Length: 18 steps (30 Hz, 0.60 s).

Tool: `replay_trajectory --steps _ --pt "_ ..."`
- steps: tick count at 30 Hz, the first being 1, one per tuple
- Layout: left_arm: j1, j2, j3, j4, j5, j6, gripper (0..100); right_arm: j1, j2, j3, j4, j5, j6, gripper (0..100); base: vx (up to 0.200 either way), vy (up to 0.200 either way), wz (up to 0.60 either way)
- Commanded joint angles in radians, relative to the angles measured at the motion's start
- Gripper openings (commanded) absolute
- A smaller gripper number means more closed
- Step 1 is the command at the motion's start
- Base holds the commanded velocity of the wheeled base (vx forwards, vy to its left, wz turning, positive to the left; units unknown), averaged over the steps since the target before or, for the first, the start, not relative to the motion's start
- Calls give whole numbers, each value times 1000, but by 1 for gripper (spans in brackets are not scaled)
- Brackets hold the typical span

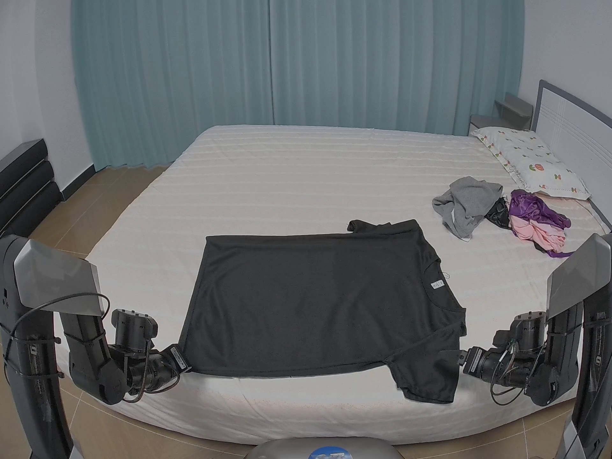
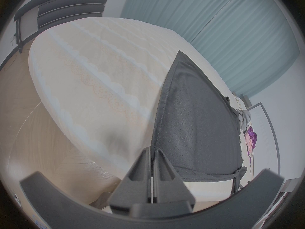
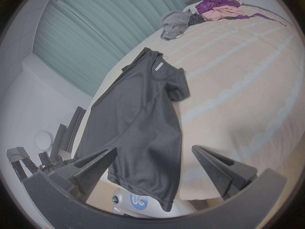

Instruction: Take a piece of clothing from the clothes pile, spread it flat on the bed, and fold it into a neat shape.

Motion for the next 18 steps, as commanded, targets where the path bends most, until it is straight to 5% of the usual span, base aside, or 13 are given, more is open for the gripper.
replay_trajectory --steps 1,16,17,18 --pt "0 0 0 -1 0 0 0 29 59 10 -18 -1 0 100 0 0 0" --pt "0 0 0 -1 0 0 0 55 67 -16 -21 3 0 100 0 0 0" --pt "0 0 0 -1 0 0 0 61 65 -27 -14 1 1 0 0 0 0" --pt "0 0 0 -1 0 0 0 61 65 -25 -14 1 1 0 0 0 0"
